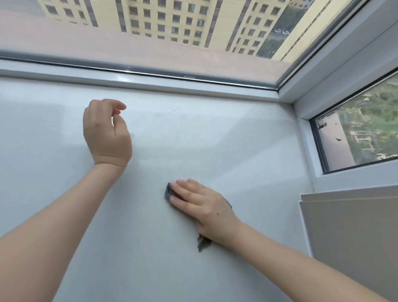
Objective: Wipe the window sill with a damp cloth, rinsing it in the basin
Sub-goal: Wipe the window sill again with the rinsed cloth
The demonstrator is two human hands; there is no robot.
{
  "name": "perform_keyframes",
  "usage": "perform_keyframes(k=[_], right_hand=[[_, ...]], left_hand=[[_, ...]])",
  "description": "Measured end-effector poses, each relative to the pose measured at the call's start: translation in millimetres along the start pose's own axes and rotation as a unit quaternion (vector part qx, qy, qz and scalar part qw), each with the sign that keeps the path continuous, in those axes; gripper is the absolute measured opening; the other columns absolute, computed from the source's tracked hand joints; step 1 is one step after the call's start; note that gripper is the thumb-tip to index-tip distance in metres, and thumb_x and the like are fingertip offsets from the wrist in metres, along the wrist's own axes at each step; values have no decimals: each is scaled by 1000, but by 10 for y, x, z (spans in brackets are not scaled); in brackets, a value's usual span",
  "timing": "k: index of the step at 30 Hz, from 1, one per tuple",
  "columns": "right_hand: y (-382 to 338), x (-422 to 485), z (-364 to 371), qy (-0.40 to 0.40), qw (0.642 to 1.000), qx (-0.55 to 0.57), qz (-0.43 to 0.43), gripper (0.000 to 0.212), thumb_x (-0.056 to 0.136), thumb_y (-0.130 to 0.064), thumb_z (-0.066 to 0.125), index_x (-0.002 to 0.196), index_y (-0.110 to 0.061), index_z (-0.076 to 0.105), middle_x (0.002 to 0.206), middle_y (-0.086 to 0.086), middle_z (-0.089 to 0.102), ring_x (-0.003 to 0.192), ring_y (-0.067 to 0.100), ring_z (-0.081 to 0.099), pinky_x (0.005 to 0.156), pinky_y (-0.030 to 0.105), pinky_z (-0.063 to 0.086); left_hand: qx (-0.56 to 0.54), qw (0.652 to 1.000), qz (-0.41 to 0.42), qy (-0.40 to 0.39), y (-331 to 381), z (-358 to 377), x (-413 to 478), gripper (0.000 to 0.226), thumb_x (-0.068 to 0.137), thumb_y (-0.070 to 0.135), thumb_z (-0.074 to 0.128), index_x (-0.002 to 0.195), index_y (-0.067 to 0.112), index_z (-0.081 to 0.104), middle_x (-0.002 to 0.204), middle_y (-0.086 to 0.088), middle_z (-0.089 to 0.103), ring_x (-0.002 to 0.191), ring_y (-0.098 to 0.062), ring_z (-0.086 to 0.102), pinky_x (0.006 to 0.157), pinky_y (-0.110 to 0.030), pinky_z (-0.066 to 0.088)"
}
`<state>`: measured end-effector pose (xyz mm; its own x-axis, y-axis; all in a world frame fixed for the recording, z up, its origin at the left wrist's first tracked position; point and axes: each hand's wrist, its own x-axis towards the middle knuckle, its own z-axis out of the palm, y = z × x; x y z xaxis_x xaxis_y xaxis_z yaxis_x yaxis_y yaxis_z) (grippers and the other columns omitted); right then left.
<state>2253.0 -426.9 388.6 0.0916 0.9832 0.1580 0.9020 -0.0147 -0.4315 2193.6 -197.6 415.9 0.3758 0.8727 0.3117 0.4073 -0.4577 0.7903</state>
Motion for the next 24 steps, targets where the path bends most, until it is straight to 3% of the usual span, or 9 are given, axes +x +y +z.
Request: perform_keyframes(k=[2, 5, 8, 10, 12, 15, 17, 21, 24], right_hand=[[-169, -114, -93, -1, 997, 70, 27, 49, 81, 11, 30, 109, -2, 68, 126, 17, 59, 121, 26, 53, 105, 38, 40], [-200, -100, -510, 151, 950, 199, 188, 53, 77, 20, 38, 114, -6, 65, 130, 12, 56, 121, 14, 53, 104, 25, 40], [148, -206, -912, 250, 908, 138, 308, 41, 90, -1, 45, 125, -18, 56, 138, 1, 49, 129, 7, 43, 109, 25, 33], [389, -320, -994, 230, 886, 15, 401, 46, 91, -26, 49, 136, -22, 45, 147, 0, 38, 137, 11, 32, 113, 36, 29], [487, -384, -902, 176, 866, -56, 465, 67, 87, -50, 44, 144, -19, 32, 153, 4, 27, 143, 16, 20, 115, 42, 22], [576, -387, -572, 66, 882, -115, 453, 81, 83, -64, 26, 148, -16, 22, 156, 6, 16, 145, 18, 8, 118, 39, 4], [781, -283, -471, 46, 880, -177, 439, 76, 86, -57, 16, 147, -13, 25, 156, 8, 19, 145, 22, 10, 118, 40, 2], [1076, -32, -545, 102, 855, -178, 476, 60, 88, -24, 22, 146, -8, 26, 153, 9, 28, 142, 24, 21, 117, 39, 14], [723, -135, -403, 109, 912, -116, 378, 66, 75, 0, 32, 141, -5, 37, 147, 11, 38, 138, 27, 32, 114, 37, 20]], left_hand=[[26, 999, 3, -28, -16, -97, -13, 30, 72, 0, 38, 91, 1, 61, 86, -10, 54, 87, -28, 51, 77, -30, 35], [57, 997, -3, -51, -80, -215, -46, 32, 72, 1, 38, 93, 2, 62, 96, -17, 59, 92, -31, 50, 75, -24, 30], [91, 993, 0, -72, -193, -312, -88, 33, 72, 5, 38, 94, 4, 62, 98, -17, 58, 93, -32, 49, 74, -23, 27], [109, 991, 3, -79, -253, -370, -107, 33, 72, 6, 38, 94, 5, 63, 97, -17, 56, 92, -33, 48, 74, -25, 28], [118, 990, 7, -81, -290, -409, -116, 33, 72, 7, 39, 94, 5, 63, 96, -17, 56, 92, -33, 48, 76, -29, 31], [116, 990, 22, -81, -306, -441, -129, 31, 72, 8, 40, 93, 6, 63, 95, -17, 56, 93, -33, 49, 79, -36, 38], [117, 989, 31, -80, -332, -474, -134, 29, 73, 7, 42, 93, 6, 63, 94, -17, 56, 92, -33, 49, 79, -37, 39], [120, 989, 42, -81, -376, -555, -143, 27, 73, 5, 46, 93, 6, 64, 91, -13, 53, 92, -32, 49, 78, -35, 39], [120, 989, 35, -81, -370, -586, -159, 26, 73, 6, 46, 91, 5, 65, 89, -12, 50, 90, -33, 49, 78, -34, 37]])
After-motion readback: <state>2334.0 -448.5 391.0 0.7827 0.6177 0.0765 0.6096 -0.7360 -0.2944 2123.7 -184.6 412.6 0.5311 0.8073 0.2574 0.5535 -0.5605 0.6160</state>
